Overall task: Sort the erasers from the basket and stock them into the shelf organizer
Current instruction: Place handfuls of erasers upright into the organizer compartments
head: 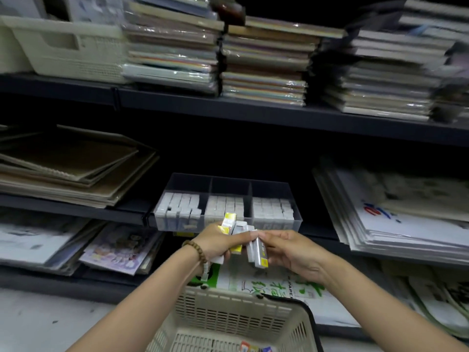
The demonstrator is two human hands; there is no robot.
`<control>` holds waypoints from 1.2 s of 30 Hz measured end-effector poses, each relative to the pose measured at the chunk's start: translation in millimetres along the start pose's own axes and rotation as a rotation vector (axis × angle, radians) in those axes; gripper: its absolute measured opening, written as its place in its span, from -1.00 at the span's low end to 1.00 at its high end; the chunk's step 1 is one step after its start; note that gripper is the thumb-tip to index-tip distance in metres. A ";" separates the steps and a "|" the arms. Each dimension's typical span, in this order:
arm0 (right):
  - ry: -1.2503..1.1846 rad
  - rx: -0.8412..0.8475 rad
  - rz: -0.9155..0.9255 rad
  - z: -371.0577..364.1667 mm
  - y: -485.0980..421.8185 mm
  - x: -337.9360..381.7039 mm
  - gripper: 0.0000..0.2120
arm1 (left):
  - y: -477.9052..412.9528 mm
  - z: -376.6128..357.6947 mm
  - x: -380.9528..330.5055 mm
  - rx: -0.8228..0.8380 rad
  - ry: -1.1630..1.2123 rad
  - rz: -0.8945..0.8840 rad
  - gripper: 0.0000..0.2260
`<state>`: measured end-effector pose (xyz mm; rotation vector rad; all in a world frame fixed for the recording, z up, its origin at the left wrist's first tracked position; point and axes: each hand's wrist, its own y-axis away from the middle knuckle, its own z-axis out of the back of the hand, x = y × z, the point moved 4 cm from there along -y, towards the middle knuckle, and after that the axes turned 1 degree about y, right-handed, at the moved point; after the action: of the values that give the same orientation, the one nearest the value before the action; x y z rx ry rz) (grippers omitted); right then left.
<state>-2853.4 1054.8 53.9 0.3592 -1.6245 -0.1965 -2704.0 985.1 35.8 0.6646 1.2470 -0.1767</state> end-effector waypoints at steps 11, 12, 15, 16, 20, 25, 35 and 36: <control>-0.301 -0.123 -0.009 5.6 -28.3 6.6 -0.56 | -6.2 91.3 -30.4 -0.392 0.270 -0.205 -0.83; -0.307 -0.166 -0.018 11.0 -28.4 2.1 -0.55 | -3.2 112.2 -32.2 -0.486 0.281 -0.253 -0.88; -0.345 -0.267 -0.055 19.9 -30.0 -10.0 -0.57 | -2.6 158.2 -24.9 -0.643 0.258 -0.283 -0.85; -0.363 -0.291 -0.058 20.2 -31.2 -12.2 -0.60 | -5.5 166.2 -18.6 -0.625 0.238 -0.222 -0.83; -0.336 -0.332 -0.047 15.7 -36.3 -13.1 -0.69 | -15.5 171.4 -1.7 -0.423 0.168 0.018 -0.78; -0.274 -0.326 -0.029 12.8 -39.1 -14.5 -0.70 | -9.5 164.7 -6.4 -0.339 -0.060 0.066 -0.72; -0.302 -0.383 0.165 9.7 -48.3 6.2 -0.79 | 16.9 128.6 2.3 -0.097 0.020 0.104 -0.72; -0.319 -0.385 0.183 10.2 -47.2 9.1 -0.79 | 16.5 127.1 3.3 -0.077 0.033 0.096 -0.73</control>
<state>-2858.6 1006.6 45.5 -0.1237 -1.8742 -0.4363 -2591.3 928.6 59.2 0.6619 1.2445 -0.0381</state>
